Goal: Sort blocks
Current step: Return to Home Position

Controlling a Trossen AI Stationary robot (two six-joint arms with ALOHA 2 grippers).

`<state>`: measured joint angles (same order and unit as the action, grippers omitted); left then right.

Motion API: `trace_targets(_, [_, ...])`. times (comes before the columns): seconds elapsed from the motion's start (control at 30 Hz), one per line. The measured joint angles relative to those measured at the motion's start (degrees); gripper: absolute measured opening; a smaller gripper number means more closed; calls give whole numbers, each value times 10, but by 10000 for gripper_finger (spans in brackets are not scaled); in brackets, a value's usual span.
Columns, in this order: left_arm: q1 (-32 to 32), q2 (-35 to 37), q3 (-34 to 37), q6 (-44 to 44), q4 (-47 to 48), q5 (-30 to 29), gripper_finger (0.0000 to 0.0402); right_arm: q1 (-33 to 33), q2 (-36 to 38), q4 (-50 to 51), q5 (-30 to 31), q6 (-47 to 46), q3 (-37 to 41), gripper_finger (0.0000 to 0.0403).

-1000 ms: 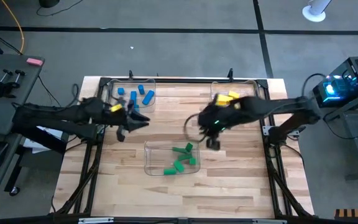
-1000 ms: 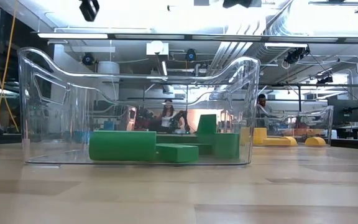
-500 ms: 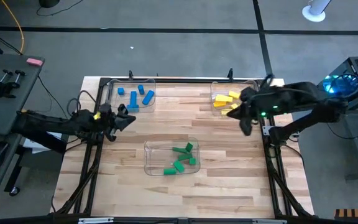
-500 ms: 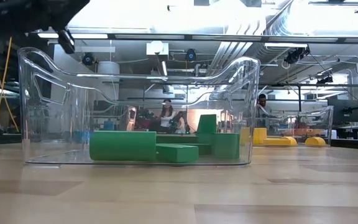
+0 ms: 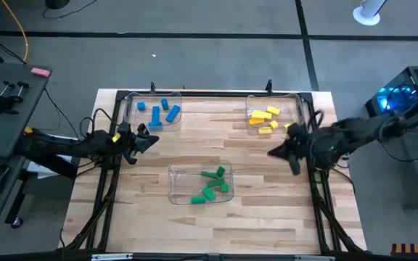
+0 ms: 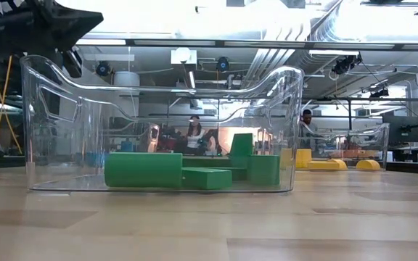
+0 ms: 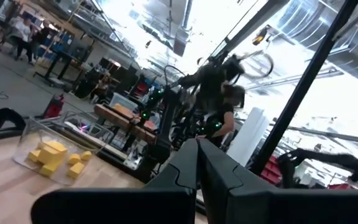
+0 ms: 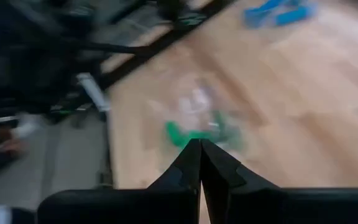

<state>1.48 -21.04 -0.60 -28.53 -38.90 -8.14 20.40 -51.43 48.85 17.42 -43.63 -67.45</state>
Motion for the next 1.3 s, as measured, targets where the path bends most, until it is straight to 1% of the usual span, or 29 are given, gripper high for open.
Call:
trace_targets(0.1, [0,0,0,-3,0,0,0,-16,54,-165,-44,18,151,0])
trace_targets(0.17, [0,-1,0,6,0,0,0,-43,86,-254,-62,36,228,0])
trace_targets(0.23, [0,-1,0,11,1,0,0,-77,117,-319,-79,62,292,0])
trace_targets(0.33, [0,-1,0,11,1,0,0,-139,163,-412,-126,113,365,0])
trace_targets(0.43, [0,-1,0,11,1,0,0,-197,204,-482,-185,126,428,0])
trace_targets(0.5, [0,-1,0,12,1,0,0,-218,226,-528,-222,135,468,0])
trace_targets(0.57, [0,-1,0,11,1,0,0,-226,244,-571,-238,147,503,0])
trace_targets(0.67, [0,-1,0,11,1,0,0,-227,263,-611,-242,155,545,0])
trace_targets(0.9, [0,-1,0,12,1,0,0,-226,298,-667,-251,173,606,0])
trace_targets(1.13, [0,-1,0,7,2,0,0,-226,306,-745,-248,182,664,0])
trace_targets(1.2, [0,-1,0,7,4,0,0,-226,306,-739,-250,189,669,0])
trace_targets(1.3, [0,0,0,7,4,0,0,-226,305,-681,-245,225,669,0])
